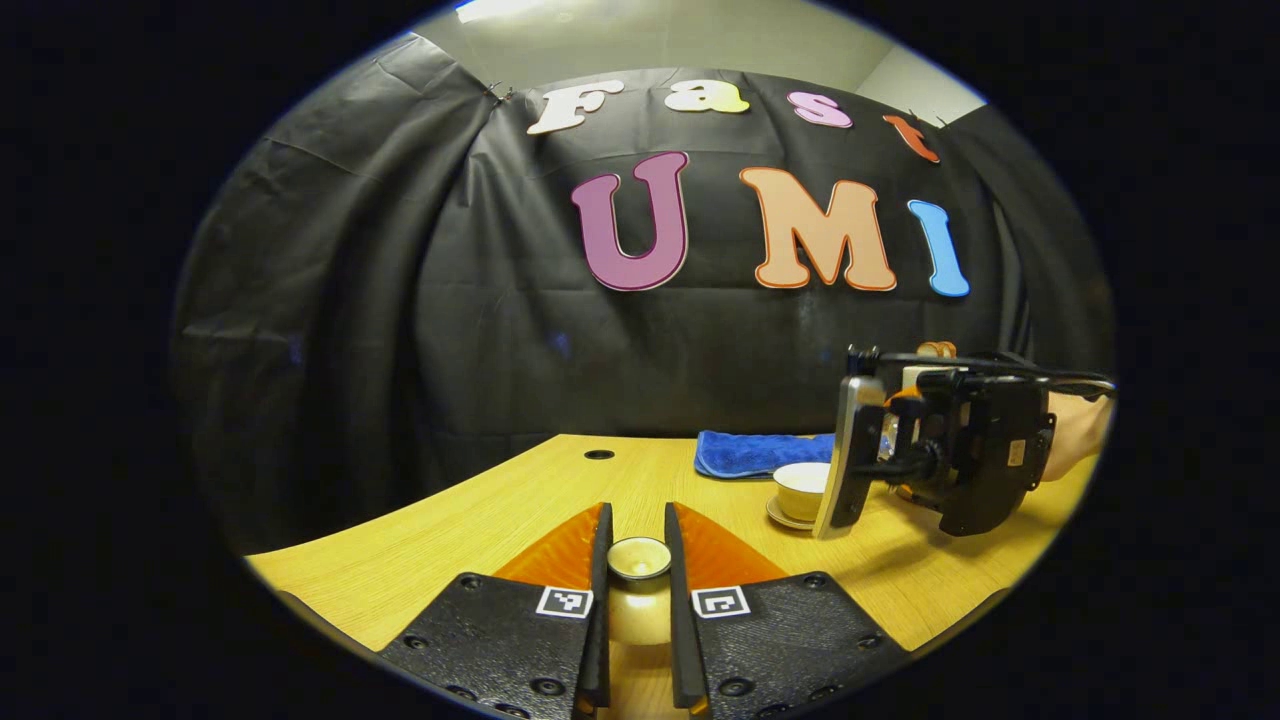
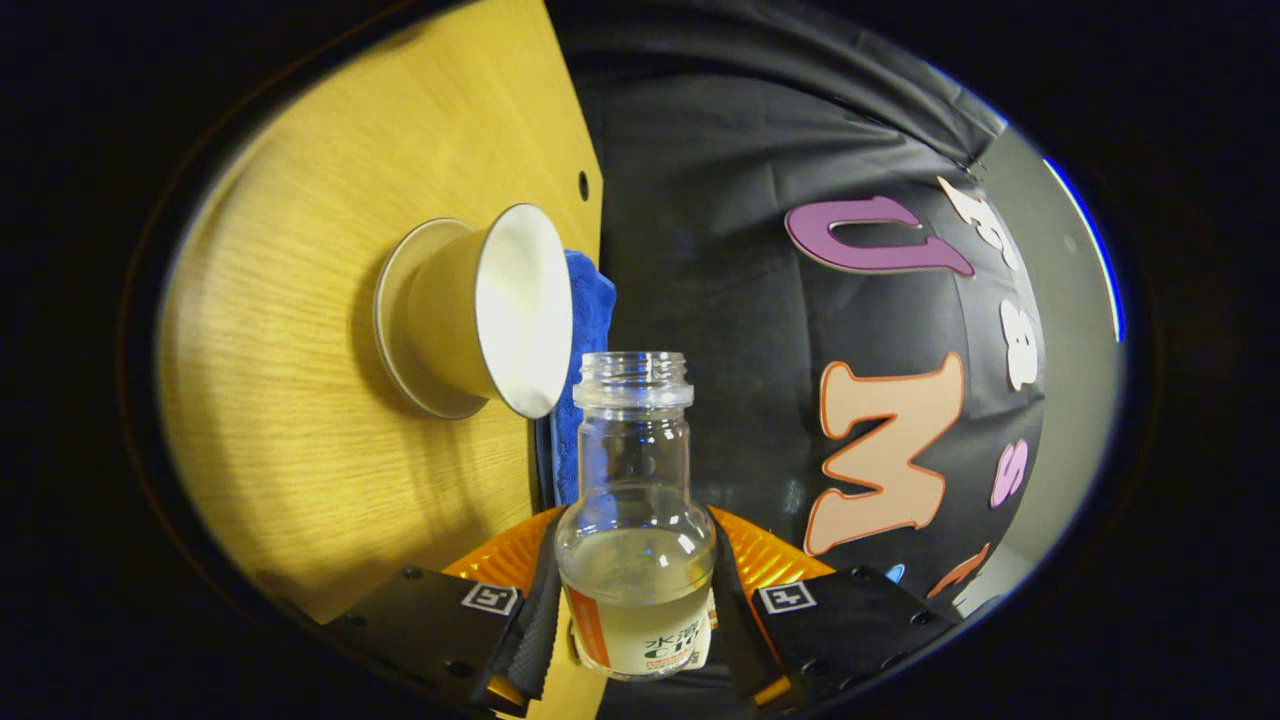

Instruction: Open the teacup lid with one hand, grasp the water bottle and pour water into the teacup with the other hand; after pouring, place the water bottle on the coaster and then close the teacup lid.

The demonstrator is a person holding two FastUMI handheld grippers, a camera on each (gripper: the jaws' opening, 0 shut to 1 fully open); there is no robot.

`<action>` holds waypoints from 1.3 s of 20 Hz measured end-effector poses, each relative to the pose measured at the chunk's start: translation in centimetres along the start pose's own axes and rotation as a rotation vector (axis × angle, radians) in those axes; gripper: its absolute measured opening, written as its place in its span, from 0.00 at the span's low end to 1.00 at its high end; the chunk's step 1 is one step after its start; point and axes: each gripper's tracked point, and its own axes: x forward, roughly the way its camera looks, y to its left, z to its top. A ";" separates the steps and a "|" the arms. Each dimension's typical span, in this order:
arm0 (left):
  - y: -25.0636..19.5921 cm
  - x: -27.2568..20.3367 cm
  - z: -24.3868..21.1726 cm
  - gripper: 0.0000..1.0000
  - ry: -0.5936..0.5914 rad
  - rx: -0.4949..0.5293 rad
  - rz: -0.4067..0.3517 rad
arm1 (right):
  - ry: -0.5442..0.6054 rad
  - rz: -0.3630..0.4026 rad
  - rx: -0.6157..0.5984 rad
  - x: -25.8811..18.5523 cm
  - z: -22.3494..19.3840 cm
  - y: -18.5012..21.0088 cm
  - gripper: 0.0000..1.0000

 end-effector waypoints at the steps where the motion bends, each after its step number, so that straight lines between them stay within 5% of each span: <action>1: 0.0 0.0 0.0 0.21 0.001 -0.001 0.001 | -0.006 -0.003 -0.040 -0.2 0.3 0.1 0.72; 26: -0.1 -0.1 0.0 0.21 0.000 -0.001 -0.010 | -0.066 -0.045 -0.480 -0.7 1.4 1.3 0.70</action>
